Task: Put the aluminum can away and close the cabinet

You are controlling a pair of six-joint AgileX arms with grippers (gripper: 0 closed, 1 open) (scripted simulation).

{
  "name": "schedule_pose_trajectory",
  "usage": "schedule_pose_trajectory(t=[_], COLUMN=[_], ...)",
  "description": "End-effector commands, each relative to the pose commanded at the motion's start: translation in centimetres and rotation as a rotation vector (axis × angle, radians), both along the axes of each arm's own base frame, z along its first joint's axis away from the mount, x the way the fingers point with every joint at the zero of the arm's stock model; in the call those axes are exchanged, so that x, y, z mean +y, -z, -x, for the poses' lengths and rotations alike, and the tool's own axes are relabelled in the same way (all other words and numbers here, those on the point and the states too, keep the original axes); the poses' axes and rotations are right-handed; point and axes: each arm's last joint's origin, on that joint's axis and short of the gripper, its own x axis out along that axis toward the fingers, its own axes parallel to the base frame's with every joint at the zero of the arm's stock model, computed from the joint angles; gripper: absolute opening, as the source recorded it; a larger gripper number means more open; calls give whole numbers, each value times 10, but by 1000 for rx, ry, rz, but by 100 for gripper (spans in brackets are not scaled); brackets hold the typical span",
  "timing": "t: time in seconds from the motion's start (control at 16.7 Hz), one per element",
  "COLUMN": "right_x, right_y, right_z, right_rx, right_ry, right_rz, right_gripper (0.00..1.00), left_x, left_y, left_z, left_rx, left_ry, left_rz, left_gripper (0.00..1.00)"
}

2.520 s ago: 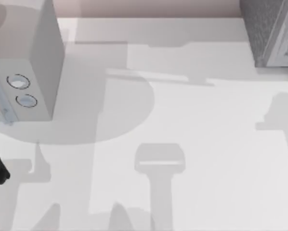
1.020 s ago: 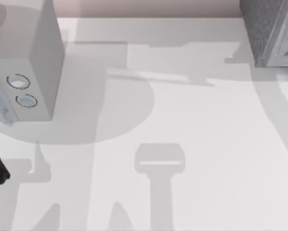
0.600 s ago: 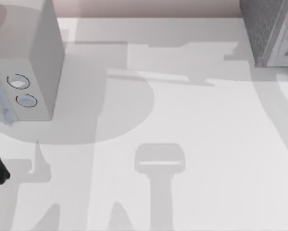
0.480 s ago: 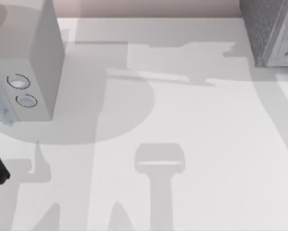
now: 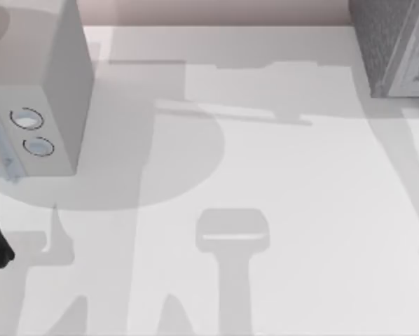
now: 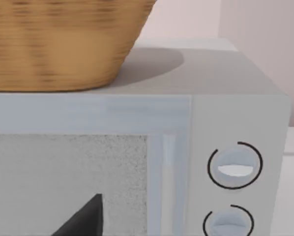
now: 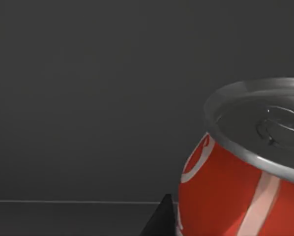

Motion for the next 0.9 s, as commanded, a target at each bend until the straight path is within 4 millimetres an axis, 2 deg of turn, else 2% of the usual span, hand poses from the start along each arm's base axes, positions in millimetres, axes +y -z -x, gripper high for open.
schedule_pose_trajectory(t=[0.9], right_x=[-1], right_y=[-4], right_z=[-67], right_rx=[-1], right_ry=[-2], right_rz=[-1], right_gripper=[0], left_x=[0], left_y=[0], left_z=[0], left_rx=[0], left_ry=[0], left_rz=[0], left_gripper=[100])
